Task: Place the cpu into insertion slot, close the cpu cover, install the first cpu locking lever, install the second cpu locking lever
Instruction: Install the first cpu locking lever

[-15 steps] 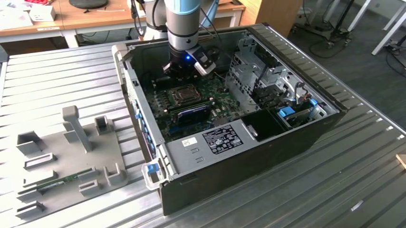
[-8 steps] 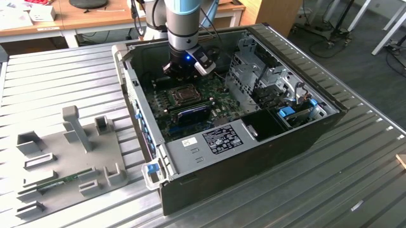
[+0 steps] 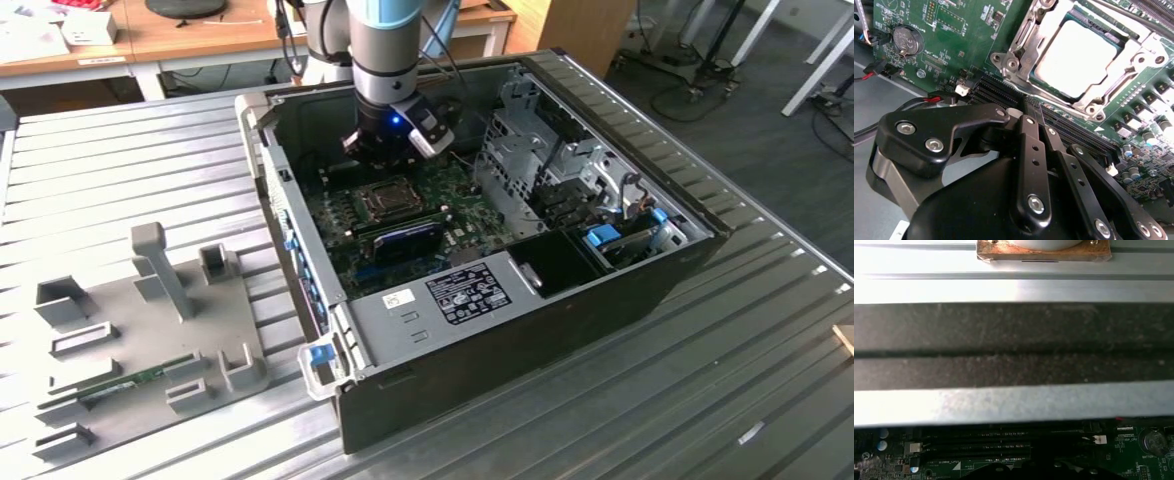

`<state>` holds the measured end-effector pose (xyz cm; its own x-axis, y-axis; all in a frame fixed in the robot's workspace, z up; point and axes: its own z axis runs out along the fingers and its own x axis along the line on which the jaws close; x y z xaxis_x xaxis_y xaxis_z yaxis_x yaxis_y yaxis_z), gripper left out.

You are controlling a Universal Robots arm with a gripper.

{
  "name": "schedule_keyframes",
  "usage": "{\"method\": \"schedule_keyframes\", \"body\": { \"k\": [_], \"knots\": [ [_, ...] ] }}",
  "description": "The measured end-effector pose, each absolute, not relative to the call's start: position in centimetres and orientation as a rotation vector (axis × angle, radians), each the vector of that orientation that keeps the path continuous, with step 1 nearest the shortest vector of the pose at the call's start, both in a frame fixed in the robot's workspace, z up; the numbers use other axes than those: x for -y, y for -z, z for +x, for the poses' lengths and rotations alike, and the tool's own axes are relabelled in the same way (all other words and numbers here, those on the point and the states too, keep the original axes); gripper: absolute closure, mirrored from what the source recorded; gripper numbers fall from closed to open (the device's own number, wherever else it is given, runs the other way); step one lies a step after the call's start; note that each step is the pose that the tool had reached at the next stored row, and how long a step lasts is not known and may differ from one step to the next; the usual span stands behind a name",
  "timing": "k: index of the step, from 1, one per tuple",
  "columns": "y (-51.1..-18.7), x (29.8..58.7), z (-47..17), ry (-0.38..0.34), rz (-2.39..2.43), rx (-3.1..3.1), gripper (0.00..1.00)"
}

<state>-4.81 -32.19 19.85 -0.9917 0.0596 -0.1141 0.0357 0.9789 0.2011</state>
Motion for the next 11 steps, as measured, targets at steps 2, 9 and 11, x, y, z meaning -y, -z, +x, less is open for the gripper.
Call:
{"method": "schedule_keyframes", "body": {
  "k": [2, 9, 11],
  "knots": [
    [-19.88, 32.20, -4.80, -0.303, 0.073, -3.006, 0.90],
    [-20.02, 32.37, -4.81, -0.316, 0.073, -3.005, 0.90],
    [-20.04, 32.45, -4.81, -0.323, 0.074, -3.004, 0.90]
  ]
}}
